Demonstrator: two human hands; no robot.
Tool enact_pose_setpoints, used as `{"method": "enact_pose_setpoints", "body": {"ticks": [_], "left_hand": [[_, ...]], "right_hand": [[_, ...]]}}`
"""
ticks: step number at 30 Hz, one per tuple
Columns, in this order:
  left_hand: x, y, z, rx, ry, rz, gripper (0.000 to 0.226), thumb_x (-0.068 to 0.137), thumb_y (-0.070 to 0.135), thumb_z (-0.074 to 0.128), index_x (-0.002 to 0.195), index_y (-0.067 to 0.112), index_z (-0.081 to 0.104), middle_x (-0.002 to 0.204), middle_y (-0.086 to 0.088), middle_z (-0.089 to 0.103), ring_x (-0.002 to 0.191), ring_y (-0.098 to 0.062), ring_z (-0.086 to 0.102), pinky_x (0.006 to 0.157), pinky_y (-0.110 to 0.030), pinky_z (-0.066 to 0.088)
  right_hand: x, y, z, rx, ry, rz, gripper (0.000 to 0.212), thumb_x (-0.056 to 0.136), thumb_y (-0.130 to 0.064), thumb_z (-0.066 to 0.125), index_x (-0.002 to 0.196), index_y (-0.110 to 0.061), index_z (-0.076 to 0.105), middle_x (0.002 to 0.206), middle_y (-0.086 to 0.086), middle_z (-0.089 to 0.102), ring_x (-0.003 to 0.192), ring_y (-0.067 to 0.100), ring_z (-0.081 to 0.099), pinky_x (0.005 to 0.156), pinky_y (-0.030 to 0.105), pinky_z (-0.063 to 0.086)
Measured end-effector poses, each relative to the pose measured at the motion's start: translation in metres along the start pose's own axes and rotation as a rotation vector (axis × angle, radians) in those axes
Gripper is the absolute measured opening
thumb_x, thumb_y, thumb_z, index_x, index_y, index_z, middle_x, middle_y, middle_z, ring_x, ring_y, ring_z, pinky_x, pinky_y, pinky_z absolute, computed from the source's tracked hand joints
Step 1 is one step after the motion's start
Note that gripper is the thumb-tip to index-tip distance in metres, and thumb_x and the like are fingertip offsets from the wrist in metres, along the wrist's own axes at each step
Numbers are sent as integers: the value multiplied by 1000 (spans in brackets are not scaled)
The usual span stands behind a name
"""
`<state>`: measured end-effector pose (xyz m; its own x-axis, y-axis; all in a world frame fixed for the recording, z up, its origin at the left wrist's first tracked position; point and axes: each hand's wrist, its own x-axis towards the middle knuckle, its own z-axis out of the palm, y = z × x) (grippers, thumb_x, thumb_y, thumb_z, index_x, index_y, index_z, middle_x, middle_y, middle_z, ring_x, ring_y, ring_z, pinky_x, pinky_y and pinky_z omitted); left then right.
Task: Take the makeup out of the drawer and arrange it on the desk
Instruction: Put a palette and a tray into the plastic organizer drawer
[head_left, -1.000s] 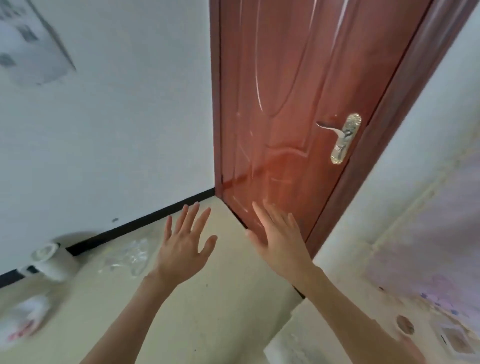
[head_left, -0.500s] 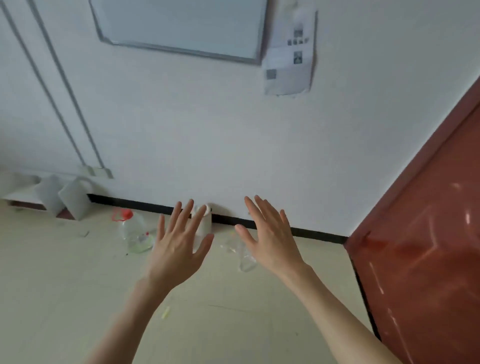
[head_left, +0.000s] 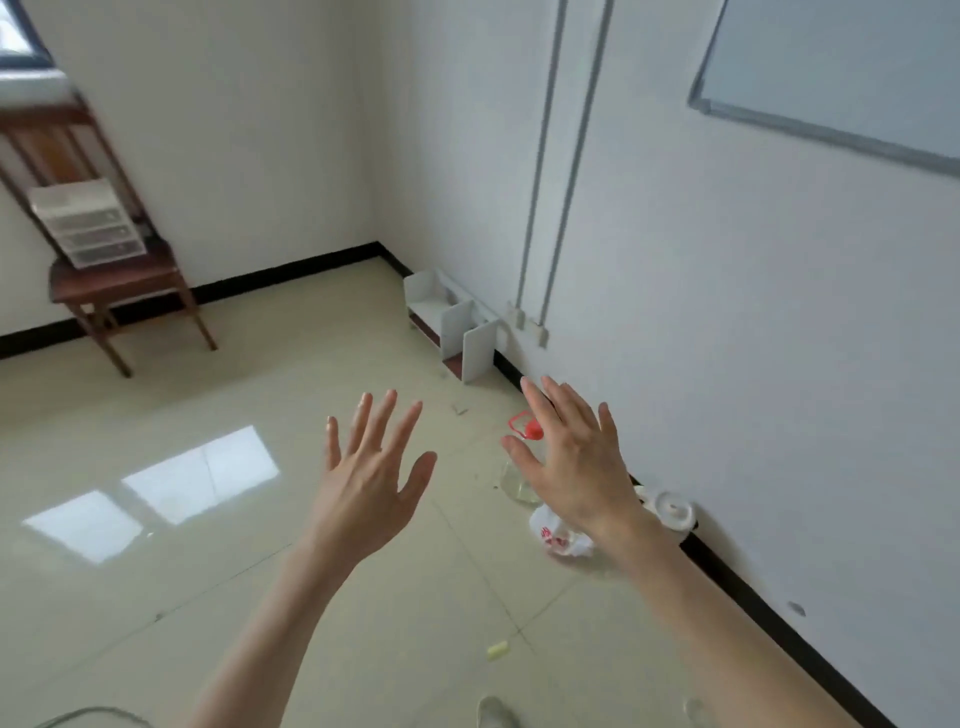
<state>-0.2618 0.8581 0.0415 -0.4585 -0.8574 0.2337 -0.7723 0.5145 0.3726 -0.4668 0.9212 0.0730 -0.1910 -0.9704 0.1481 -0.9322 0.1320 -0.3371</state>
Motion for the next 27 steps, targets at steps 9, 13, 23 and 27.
{"method": "enact_pose_setpoints", "body": {"ticks": [9,13,23,27], "left_hand": [[52,-75,-16,150,93,-380,70,87,64,3,147,30,12,157,3,4,144,-16,-11,116,-44,-7],[65,-121,-23,168,142,-527,65,90,61,12,147,31,12,157,4,4,141,-11,-15,115,-43,-8],[131,-305,-54,180,163,-706,60,93,51,26,147,34,5,157,6,-3,137,-7,-23,114,-42,-12],[172,-386,-87,194,171,-722,60,94,51,25,147,35,3,157,6,-3,136,-6,-24,114,-42,-12]], "right_hand": [[162,-45,42,-26,-157,-342,73,89,-64,30,149,-31,5,158,-1,6,145,16,3,116,50,1],[218,-88,76,-12,-220,-473,73,89,-64,31,149,-32,4,158,-1,4,145,16,2,115,51,-1],[371,-229,173,-20,-251,-612,74,88,-65,30,149,-33,3,158,1,5,145,18,3,114,52,-1],[432,-301,202,20,-261,-617,74,88,-65,31,149,-33,4,158,0,4,145,18,1,114,52,-2]]}}
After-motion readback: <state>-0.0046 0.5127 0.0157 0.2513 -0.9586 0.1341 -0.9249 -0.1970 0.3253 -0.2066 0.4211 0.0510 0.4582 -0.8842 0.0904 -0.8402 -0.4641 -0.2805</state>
